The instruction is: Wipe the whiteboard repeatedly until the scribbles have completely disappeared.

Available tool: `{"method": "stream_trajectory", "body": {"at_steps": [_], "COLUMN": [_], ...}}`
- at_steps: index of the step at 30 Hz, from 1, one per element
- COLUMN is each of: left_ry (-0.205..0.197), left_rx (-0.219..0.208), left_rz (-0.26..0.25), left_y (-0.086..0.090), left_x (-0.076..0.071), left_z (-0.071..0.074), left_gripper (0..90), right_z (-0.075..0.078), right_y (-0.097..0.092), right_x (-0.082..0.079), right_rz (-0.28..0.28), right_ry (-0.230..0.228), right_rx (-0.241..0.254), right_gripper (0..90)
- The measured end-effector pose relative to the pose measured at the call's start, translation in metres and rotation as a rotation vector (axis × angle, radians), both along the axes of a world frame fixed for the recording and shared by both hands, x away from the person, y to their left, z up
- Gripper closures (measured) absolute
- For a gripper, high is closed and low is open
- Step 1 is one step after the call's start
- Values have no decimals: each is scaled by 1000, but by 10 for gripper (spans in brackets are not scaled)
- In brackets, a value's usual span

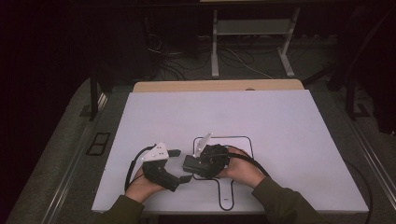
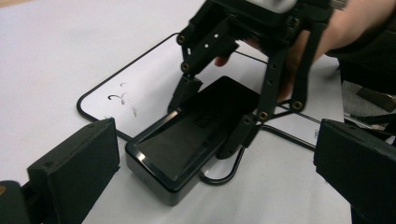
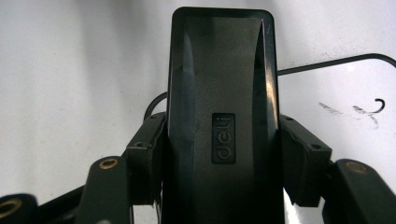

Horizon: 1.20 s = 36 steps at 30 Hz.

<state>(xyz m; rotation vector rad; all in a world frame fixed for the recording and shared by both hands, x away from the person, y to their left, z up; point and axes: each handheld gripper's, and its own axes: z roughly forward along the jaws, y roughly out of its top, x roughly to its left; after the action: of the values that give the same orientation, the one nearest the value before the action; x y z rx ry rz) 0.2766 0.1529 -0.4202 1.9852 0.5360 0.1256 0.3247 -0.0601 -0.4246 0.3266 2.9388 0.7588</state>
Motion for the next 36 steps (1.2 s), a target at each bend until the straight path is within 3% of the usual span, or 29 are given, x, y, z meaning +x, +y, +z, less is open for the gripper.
{"method": "stream_trajectory", "body": {"at_steps": [23, 30, 36], "left_ry": [0, -1, -4], "left_rx": [0, 1, 4], "left_rz": [-6, -5, -6], "left_y": [1, 1, 1], "left_x": [0, 0, 1], "left_z": [0, 0, 0], "left_gripper": [0, 0, 0], "right_z": [-1, -1, 0], "right_y": [-1, 0, 3], "right_x": [90, 92, 70], "right_rz": [-189, -203, -163], "right_ry": [-4, -9, -5], "right_rx": [-5, -16, -17], "right_gripper": [387, 387, 387]}}
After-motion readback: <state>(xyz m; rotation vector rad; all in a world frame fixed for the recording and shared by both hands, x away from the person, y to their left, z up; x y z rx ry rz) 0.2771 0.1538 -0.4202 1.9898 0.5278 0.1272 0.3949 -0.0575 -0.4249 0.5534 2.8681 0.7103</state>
